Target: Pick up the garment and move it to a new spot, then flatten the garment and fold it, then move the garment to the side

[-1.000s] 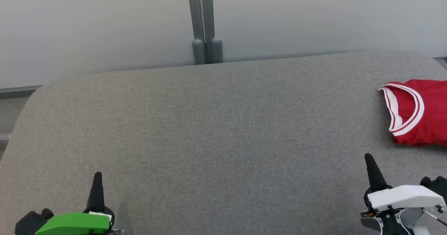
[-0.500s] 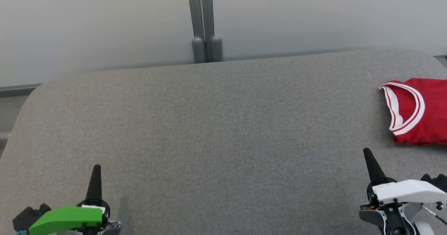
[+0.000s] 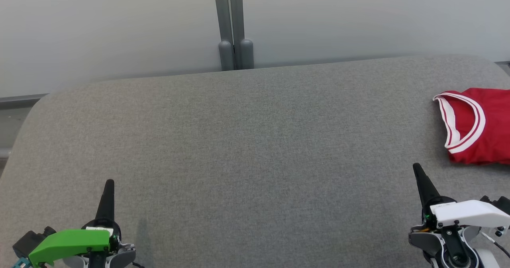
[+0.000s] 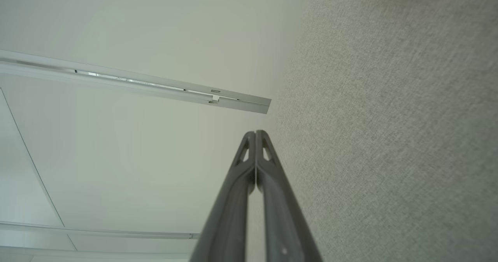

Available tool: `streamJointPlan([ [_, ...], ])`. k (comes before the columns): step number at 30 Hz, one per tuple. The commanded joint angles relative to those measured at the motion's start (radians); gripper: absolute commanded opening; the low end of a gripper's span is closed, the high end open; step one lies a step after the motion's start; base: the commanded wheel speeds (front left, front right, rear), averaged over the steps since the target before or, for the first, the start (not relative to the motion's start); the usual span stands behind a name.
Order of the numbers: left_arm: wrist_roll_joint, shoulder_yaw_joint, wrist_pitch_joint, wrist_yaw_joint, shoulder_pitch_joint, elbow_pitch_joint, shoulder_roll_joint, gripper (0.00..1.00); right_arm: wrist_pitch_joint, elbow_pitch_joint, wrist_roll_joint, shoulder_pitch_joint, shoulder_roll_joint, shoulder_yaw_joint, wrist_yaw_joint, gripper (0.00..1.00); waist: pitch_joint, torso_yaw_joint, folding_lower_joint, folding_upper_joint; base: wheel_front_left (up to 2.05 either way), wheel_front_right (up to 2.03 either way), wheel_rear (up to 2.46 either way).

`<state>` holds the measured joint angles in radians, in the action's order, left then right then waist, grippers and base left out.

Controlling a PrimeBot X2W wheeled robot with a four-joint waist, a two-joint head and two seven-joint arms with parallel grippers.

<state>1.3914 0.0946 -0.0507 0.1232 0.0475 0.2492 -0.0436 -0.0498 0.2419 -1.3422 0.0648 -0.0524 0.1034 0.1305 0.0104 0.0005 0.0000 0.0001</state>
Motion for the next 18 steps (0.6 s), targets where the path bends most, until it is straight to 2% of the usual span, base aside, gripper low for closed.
streamJointPlan([
  [1,0.025,0.005,-0.005,0.005,0.025,-0.007,-0.009,0.0,-0.007,-0.003,-0.025,0.015,-0.002,0.003,0.0,0.0,-0.001,0.0,0.0,-0.0001,0.0,0.0,0.0],
  [18,0.14,0.015,-0.038,0.009,0.052,-0.006,-0.01,0.0,-0.041,0.001,-0.165,0.034,0.0,0.008,0.001,0.0,-0.007,0.0,0.0,-0.0001,0.0,0.0,0.0],
])
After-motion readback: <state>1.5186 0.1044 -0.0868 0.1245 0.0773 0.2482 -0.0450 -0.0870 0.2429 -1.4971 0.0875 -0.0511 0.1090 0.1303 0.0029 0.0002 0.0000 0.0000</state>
